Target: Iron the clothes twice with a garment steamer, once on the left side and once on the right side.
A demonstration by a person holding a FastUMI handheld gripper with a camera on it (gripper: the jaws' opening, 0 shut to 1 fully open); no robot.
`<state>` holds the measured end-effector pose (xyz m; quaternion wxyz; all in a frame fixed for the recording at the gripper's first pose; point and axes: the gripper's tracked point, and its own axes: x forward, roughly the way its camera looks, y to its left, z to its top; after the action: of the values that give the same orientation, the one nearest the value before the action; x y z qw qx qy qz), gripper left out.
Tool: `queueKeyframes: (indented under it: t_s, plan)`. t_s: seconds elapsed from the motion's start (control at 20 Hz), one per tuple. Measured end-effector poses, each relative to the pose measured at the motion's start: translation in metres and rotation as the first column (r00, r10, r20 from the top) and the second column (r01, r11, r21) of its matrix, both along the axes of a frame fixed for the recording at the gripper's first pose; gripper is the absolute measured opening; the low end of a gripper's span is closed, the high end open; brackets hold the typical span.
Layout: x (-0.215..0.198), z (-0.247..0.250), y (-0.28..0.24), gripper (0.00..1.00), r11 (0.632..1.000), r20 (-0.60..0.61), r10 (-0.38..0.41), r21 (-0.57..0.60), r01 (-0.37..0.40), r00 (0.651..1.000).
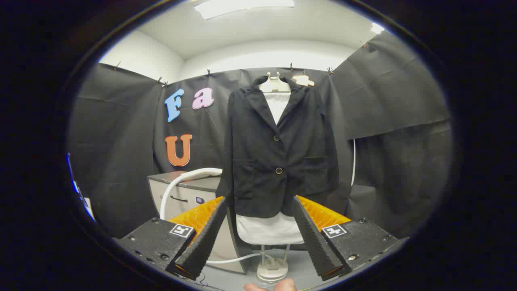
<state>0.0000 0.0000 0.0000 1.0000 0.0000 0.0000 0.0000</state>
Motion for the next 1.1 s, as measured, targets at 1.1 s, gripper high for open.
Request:
queueKeyframes:
  t_s: [1.1]
  plan:
    - [0.032,0.021,0.090,1.00,0.998,-0.048,0.043,0.052,-0.041,0.998]
